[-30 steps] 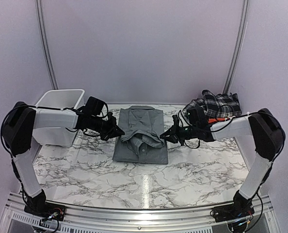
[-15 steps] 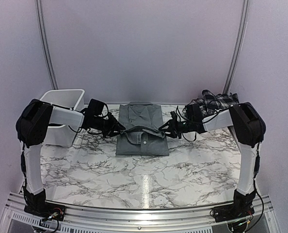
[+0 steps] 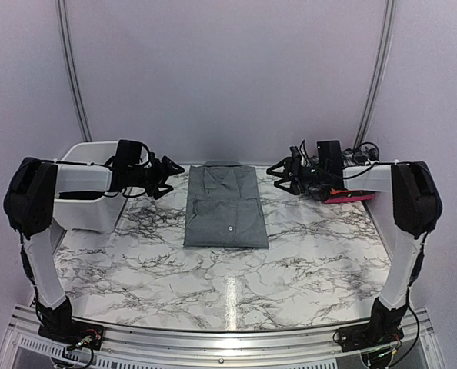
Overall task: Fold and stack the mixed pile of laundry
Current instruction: Move the 2/3-rectangle-folded shirt to the center of the board.
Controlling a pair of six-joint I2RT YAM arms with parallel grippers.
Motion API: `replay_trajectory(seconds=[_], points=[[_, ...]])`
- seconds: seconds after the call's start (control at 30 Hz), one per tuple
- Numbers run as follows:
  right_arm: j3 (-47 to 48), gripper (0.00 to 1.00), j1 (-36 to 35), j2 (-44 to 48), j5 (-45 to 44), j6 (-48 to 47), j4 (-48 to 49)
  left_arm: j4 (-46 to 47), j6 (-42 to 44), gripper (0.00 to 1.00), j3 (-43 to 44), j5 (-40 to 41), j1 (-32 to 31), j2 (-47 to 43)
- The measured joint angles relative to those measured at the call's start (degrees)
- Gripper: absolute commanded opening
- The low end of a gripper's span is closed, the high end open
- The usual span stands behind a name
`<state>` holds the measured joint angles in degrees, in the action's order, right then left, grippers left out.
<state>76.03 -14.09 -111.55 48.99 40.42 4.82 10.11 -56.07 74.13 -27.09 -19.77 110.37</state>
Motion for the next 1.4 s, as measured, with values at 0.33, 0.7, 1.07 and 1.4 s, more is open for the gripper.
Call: replay_trajectory(seconds=[0.33, 0.7, 1.07, 1.4], points=[[-7.6, 0.55, -6.5, 5.0, -2.3, -9.0, -7.8, -4.8, 12.3, 0.77, -9.1, 2.6, -7.9, -6.6], [-2.0, 0.34, -11.1, -8.4, -3.7, -13.7, -11.5, -12.5, 18.8, 0.41, -0.2, 4.3, -11.3, 5.6], [-17.0, 0.28, -16.0, -1.1, -4.2, -13.7, -7.3, -12.1, 19.5, 0.10, -16.2, 4.9, -16.0, -2.8], [-35.8, 0.43, -27.6, 27.0, -5.7, -6.0, -16.2, -20.6, 21.7, 0.81, -37.1, 4.5, -23.1, -35.9]])
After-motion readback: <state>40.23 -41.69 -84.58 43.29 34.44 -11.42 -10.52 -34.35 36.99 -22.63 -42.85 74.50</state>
